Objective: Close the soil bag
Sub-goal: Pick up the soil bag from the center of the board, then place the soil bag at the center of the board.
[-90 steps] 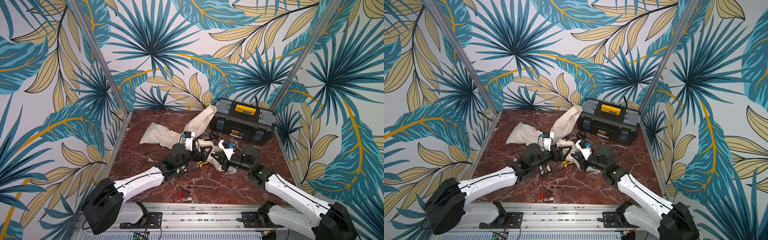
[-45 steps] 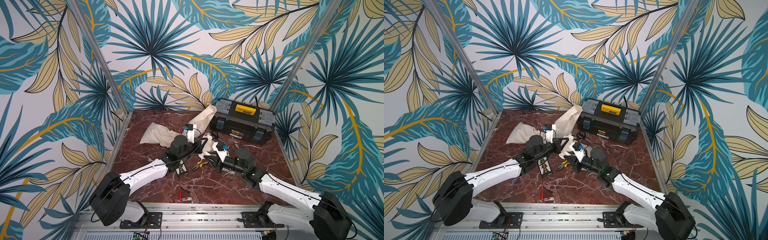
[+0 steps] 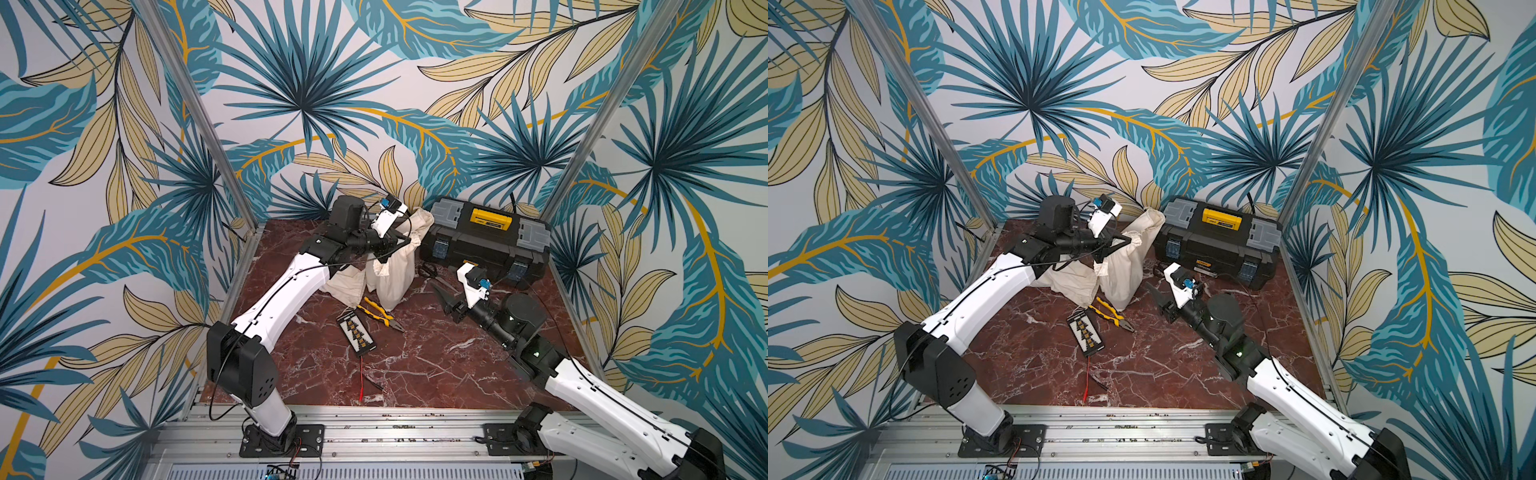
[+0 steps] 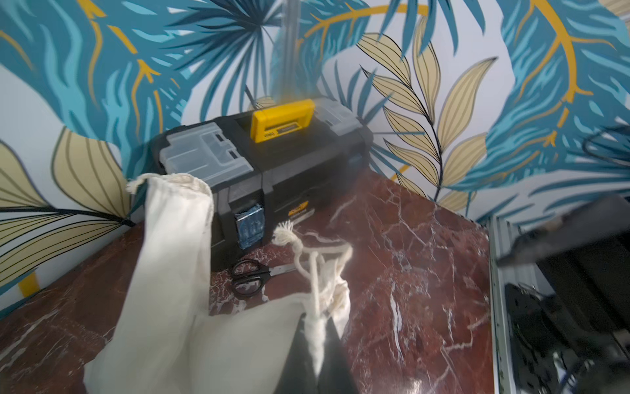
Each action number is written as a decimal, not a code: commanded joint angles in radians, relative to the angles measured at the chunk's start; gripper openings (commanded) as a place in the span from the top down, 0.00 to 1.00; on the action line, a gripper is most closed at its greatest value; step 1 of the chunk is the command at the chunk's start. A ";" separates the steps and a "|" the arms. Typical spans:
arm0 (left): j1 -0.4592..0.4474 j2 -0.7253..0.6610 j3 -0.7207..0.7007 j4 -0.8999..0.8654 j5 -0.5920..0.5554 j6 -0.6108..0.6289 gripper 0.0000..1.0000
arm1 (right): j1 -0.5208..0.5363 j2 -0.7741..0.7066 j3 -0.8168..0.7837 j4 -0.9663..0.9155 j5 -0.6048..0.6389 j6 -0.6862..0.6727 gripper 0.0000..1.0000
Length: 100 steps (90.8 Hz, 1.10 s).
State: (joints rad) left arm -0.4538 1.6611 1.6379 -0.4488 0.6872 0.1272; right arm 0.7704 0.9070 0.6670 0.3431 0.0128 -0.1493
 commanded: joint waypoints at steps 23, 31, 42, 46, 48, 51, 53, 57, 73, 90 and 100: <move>-0.134 -0.024 0.000 -0.220 0.122 0.283 1.00 | -0.157 0.066 -0.005 -0.037 -0.047 -0.158 0.26; -0.144 -0.024 -0.002 -0.209 0.109 0.276 1.00 | -0.159 0.063 -0.019 -0.070 -0.073 -0.225 0.25; -0.153 -0.023 -0.002 -0.196 0.109 0.266 1.00 | -0.158 0.035 -0.035 -0.143 -0.133 -0.277 0.24; -0.155 -0.021 -0.003 -0.194 0.103 0.266 1.00 | -0.159 0.016 -0.040 -0.176 -0.140 -0.275 0.24; -0.156 -0.021 -0.003 -0.193 0.098 0.266 1.00 | -0.159 0.004 -0.042 -0.187 -0.137 -0.270 0.24; -0.156 -0.018 -0.003 -0.192 0.092 0.265 1.00 | -0.158 -0.018 -0.051 -0.199 -0.133 -0.264 0.23; -0.157 -0.017 -0.004 -0.190 0.090 0.264 1.00 | -0.159 -0.032 -0.061 -0.204 -0.136 -0.264 0.23; -0.158 -0.014 -0.005 -0.188 0.093 0.264 1.00 | -0.157 -0.055 -0.082 -0.202 -0.157 -0.270 0.22; -0.160 -0.009 -0.010 -0.189 0.107 0.268 1.00 | -0.157 -0.059 -0.107 -0.078 -0.203 -0.299 0.19; -0.164 -0.014 -0.012 -0.188 0.113 0.271 1.00 | -0.157 0.043 -0.031 -0.077 -0.229 -0.342 0.27; -0.164 -0.013 -0.012 -0.186 0.112 0.269 1.00 | -0.158 0.046 -0.023 -0.075 -0.270 -0.346 0.30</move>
State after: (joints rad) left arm -0.6147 1.6611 1.6333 -0.6693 0.7750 0.3790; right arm 0.6147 0.9565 0.6170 0.2359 -0.1997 -0.4725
